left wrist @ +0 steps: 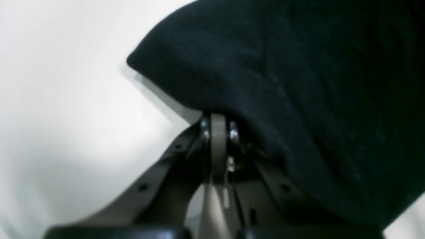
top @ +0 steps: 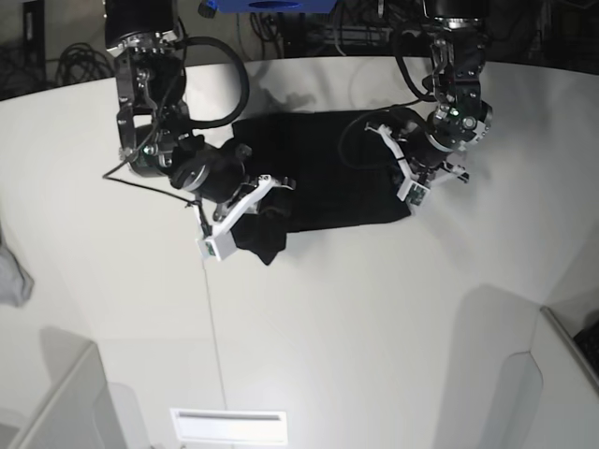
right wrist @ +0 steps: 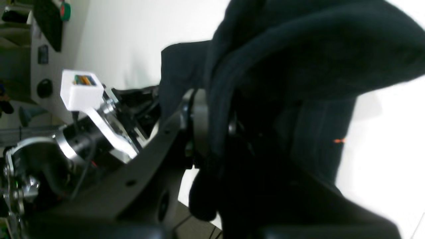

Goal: Fold the T-shirt properly
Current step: 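Fold the strip end with the right gripper toward the left gripper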

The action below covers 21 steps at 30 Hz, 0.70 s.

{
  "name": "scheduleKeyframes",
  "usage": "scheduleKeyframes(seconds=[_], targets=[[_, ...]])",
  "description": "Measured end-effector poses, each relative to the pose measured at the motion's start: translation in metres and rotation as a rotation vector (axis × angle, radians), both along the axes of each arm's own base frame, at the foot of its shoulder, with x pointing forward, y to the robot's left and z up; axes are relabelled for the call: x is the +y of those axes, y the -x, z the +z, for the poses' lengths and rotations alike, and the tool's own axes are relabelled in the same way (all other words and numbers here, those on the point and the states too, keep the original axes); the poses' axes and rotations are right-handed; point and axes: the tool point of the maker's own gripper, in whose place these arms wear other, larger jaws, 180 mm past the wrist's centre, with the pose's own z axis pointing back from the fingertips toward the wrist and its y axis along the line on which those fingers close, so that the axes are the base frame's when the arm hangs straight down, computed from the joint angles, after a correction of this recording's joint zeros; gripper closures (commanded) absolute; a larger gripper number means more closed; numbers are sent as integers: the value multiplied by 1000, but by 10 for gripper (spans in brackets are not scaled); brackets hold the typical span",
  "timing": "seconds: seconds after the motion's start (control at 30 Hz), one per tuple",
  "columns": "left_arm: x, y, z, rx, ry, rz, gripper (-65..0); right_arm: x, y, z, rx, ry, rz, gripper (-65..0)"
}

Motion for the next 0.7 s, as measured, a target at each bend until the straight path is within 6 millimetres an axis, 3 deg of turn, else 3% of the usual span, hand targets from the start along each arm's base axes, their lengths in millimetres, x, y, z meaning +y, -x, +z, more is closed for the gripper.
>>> scheduleKeyframes(seconds=[0.27,0.47,0.7], targets=[[-5,1,0,2,5,-19,0,6,4,6,-12,-20,5,0],[-5,1,1,2,10,-18,0,43,26,9,11,-75,110,0],[-3,0,1,1,11,-14,0,51,28,5,26,-85,118,0]])
